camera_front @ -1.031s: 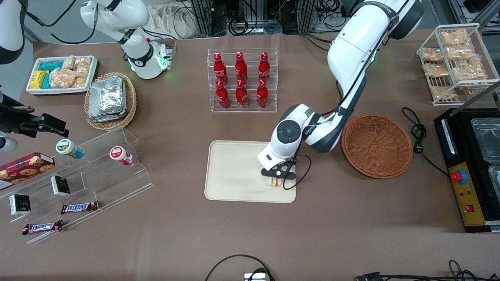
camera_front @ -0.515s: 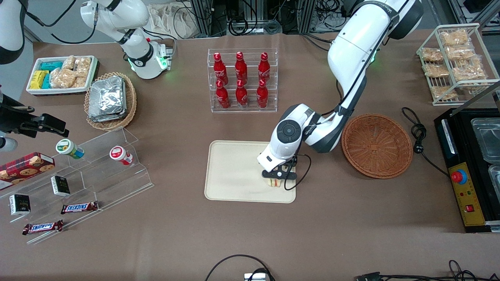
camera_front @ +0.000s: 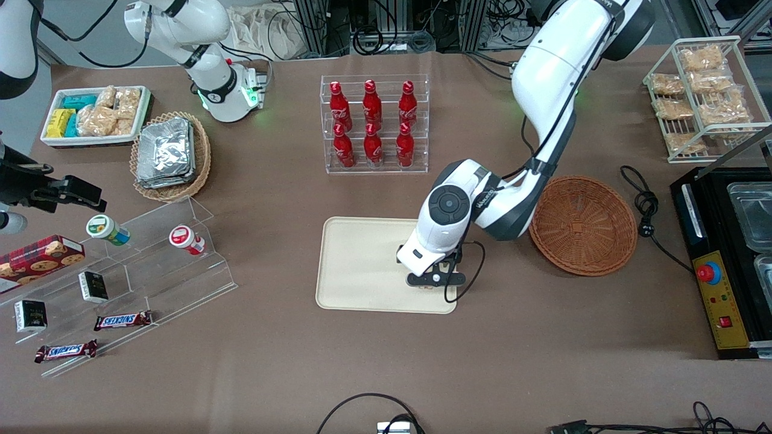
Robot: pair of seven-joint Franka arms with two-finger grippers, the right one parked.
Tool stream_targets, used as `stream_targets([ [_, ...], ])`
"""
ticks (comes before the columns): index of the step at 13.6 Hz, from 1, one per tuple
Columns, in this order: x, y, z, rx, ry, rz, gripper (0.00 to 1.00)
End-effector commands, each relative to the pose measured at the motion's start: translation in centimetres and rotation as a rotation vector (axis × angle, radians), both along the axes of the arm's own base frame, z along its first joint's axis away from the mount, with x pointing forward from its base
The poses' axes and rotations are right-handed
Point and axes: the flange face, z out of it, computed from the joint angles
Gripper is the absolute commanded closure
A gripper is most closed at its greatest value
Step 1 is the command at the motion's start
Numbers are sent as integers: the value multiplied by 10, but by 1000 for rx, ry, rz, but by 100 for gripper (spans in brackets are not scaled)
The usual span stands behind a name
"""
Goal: Place sandwich from basket to tray
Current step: 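Lower the sandwich onto the tray and open the left gripper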
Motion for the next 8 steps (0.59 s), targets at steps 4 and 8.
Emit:
stream_targets([
  [4,19,64,78,102,44,133,0],
  [8,26,134,154,153,33,227,0],
])
